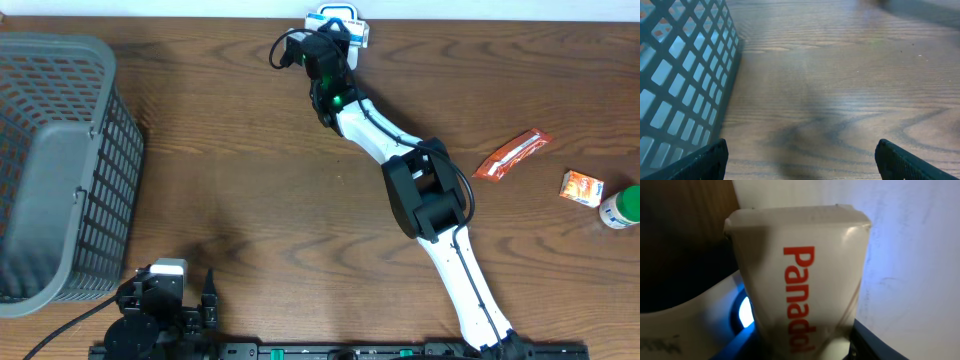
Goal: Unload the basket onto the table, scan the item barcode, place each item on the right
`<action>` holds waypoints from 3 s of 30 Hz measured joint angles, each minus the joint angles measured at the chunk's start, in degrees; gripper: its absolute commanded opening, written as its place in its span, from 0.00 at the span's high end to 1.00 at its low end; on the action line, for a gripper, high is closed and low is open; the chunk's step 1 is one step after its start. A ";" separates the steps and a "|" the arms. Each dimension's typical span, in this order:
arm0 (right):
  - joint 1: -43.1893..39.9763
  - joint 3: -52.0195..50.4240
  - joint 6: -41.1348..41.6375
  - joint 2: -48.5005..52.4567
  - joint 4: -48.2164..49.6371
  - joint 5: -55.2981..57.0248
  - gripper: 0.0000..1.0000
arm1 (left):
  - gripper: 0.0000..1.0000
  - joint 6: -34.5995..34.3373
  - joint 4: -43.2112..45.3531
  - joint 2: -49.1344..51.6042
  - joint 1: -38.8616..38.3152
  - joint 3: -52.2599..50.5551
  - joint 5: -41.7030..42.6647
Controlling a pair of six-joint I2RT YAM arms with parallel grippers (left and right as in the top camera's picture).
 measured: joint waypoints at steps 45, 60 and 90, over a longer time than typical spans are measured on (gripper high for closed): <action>-45.29 -14.69 72.96 -21.53 -79.95 -21.11 0.24 | 0.07 0.00 0.02 0.00 0.00 0.00 0.00; -53.96 -15.17 76.04 -40.85 -77.33 -42.05 0.01 | 0.07 0.00 0.00 0.00 0.00 0.00 0.02; -52.39 -14.10 102.31 -106.05 -66.38 -74.05 0.01 | 0.07 0.76 0.26 0.00 0.00 0.00 -0.04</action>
